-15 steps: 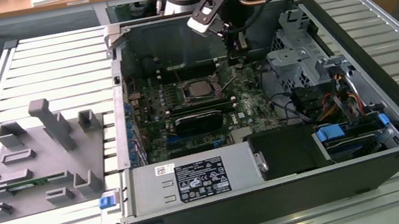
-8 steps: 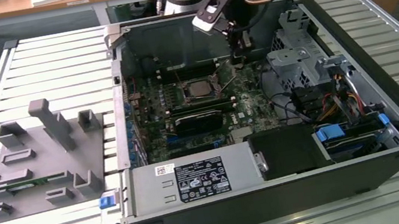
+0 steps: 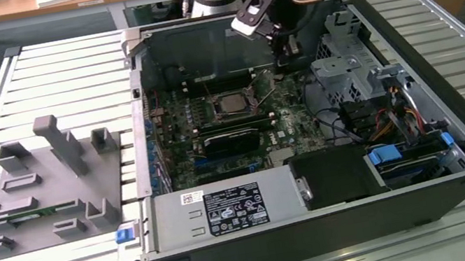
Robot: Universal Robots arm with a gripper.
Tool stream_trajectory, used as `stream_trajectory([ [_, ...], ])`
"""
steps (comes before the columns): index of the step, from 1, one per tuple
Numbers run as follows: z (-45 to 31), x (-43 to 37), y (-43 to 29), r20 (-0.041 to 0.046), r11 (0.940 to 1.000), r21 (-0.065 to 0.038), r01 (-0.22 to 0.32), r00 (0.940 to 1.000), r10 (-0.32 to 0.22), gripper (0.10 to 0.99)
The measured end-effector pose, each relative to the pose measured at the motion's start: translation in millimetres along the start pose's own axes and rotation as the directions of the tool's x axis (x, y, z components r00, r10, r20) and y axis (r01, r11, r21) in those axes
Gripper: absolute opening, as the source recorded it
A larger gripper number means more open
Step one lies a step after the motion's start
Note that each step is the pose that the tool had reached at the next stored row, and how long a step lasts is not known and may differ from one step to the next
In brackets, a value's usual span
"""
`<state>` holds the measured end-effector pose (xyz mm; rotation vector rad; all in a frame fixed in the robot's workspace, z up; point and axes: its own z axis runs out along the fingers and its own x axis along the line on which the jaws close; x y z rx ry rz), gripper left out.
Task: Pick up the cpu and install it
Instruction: 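Close the cpu cover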
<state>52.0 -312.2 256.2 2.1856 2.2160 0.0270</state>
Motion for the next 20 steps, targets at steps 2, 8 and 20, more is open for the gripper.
stream_trajectory([
  [2, 1.5, 0.2, 1.5, 0.0001, 1.0000, 0.000, 0.000, 1.0000, 0.000, 0.106],
  [8, 10.8, 0.4, 2.3, 0.0002, 1.0000, 0.002, 0.000, 1.0000, 0.000, 0.106],
  [20, 12.7, 0.7, -7.5, 0.0001, 1.0000, 0.002, 0.000, 1.0000, 0.000, 0.106],
])
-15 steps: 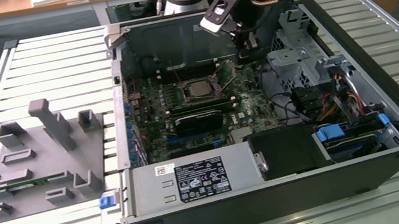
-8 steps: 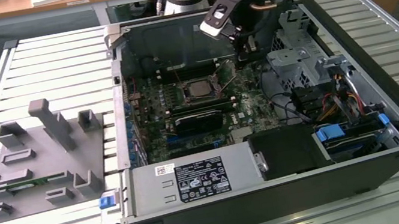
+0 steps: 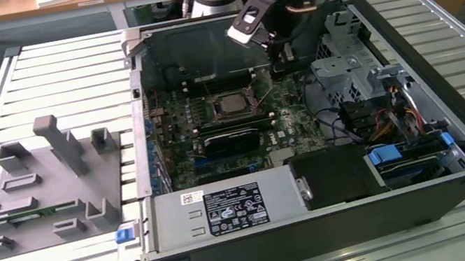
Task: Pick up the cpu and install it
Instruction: 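Close the cpu cover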
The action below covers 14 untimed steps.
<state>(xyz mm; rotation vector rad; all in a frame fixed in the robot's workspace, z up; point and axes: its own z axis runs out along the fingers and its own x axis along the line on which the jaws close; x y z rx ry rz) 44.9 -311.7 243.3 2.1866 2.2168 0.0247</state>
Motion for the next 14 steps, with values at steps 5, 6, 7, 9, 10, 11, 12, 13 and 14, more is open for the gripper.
stream_trajectory([
  [5, 0.1, 0.1, -5.5, 0.0000, 1.0000, 0.000, 0.000, 1.0000, 0.000, 0.106],
  [6, 0.2, 0.1, -6.7, 0.0000, 1.0000, 0.000, 0.000, 1.0000, 0.000, 0.106],
  [7, 0.3, 0.1, -8.0, -0.0001, 1.0000, 0.000, 0.000, 1.0000, 0.000, 0.106],
  [9, 0.4, 0.2, -10.5, -0.0001, 1.0000, 0.000, 0.000, 1.0000, 0.000, 0.106],
  [10, 0.4, 0.2, -11.8, -0.0001, 1.0000, 0.000, 0.000, 1.0000, 0.000, 0.106],
  [11, 0.5, 0.2, -13.2, 0.0000, 1.0000, 0.000, 0.000, 1.0000, 0.000, 0.106],
  [12, 0.5, 0.2, -14.6, -0.0001, 1.0000, 0.000, 0.000, 1.0000, 0.000, 0.106],
  [13, 0.6, 0.2, -15.9, 0.0000, 1.0000, 0.000, 0.000, 1.0000, 0.000, 0.106],
  [14, 0.6, 0.2, -17.1, 0.0000, 1.0000, 0.000, 0.000, 1.0000, 0.000, 0.106],
])
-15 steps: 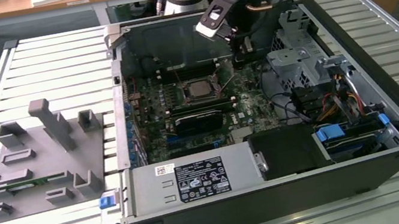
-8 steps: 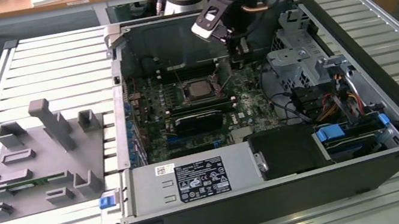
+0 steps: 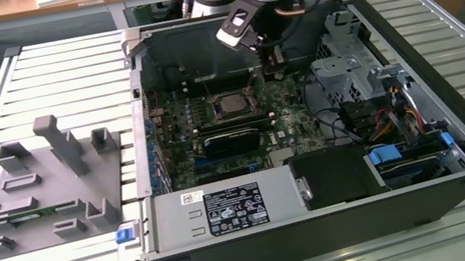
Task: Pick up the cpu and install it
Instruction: 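Close the cpu cover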
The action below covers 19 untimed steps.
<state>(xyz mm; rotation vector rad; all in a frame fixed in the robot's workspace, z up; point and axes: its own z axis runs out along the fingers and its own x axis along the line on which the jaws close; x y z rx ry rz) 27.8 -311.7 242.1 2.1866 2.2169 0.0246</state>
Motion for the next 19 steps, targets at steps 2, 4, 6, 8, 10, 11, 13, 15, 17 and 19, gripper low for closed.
stream_trajectory([
  [2, 0.1, 0.1, -2.1, -0.0001, 1.0000, 0.000, 0.000, 1.0000, 0.000, 0.106],
  [4, 0.2, 0.1, -4.0, -0.0001, 1.0000, 0.000, 0.000, 1.0000, 0.000, 0.106],
  [6, 0.4, 0.1, -6.1, -0.0001, 1.0000, 0.000, 0.000, 1.0000, 0.000, 0.106],
  [8, 0.5, 0.2, -8.0, -0.0001, 1.0000, 0.000, 0.000, 1.0000, 0.000, 0.106],
  [10, 0.6, 0.2, -9.9, 0.0000, 1.0000, 0.000, 0.000, 1.0000, 0.000, 0.106],
  [11, 0.7, 0.2, -10.7, 0.0000, 1.0000, 0.000, 0.000, 1.0000, 0.000, 0.106],
  [13, 0.9, 0.2, -12.4, 0.0001, 1.0000, 0.000, 0.000, 1.0000, 0.000, 0.106],
  [15, 1.1, 0.2, -13.8, 0.0000, 1.0000, 0.000, 0.000, 1.0000, 0.000, 0.106],
  [17, 1.3, 0.3, -15.2, 0.0000, 1.0000, 0.000, 0.000, 1.0000, 0.000, 0.106],
  [19, 1.4, 0.3, -16.7, 0.0000, 1.0000, 0.000, 0.000, 1.0000, 0.000, 0.106],
])
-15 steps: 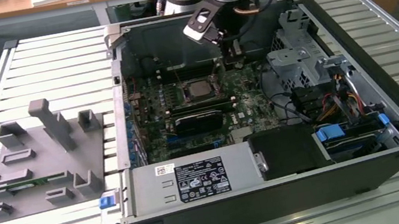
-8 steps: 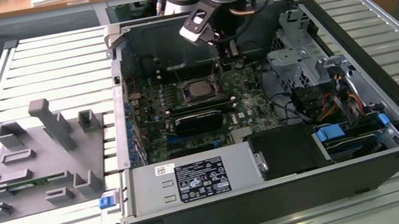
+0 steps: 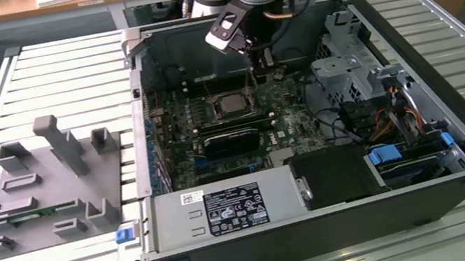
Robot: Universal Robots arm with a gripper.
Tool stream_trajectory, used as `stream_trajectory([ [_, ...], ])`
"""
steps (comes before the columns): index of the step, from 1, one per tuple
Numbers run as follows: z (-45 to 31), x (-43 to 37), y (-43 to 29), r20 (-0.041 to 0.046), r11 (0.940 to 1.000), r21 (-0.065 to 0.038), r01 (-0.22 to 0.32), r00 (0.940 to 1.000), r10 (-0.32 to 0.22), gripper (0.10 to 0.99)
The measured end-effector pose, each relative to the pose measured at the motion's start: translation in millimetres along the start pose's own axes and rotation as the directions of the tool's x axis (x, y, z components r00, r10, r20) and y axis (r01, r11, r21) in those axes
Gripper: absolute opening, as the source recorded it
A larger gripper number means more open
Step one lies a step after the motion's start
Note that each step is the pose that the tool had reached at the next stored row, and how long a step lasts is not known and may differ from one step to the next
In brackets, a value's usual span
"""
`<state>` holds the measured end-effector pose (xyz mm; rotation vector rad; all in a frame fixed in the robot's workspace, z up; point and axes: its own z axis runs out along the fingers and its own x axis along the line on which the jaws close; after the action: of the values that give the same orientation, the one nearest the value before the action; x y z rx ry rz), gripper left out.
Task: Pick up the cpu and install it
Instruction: 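Close the cpu cover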
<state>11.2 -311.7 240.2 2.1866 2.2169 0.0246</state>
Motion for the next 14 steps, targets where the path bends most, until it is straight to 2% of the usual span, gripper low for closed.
stream_trajectory([
  [14, 1.8, 0.1, -7.6, -0.0001, 1.0000, 0.000, 0.000, 1.0000, 0.000, 0.106],
])
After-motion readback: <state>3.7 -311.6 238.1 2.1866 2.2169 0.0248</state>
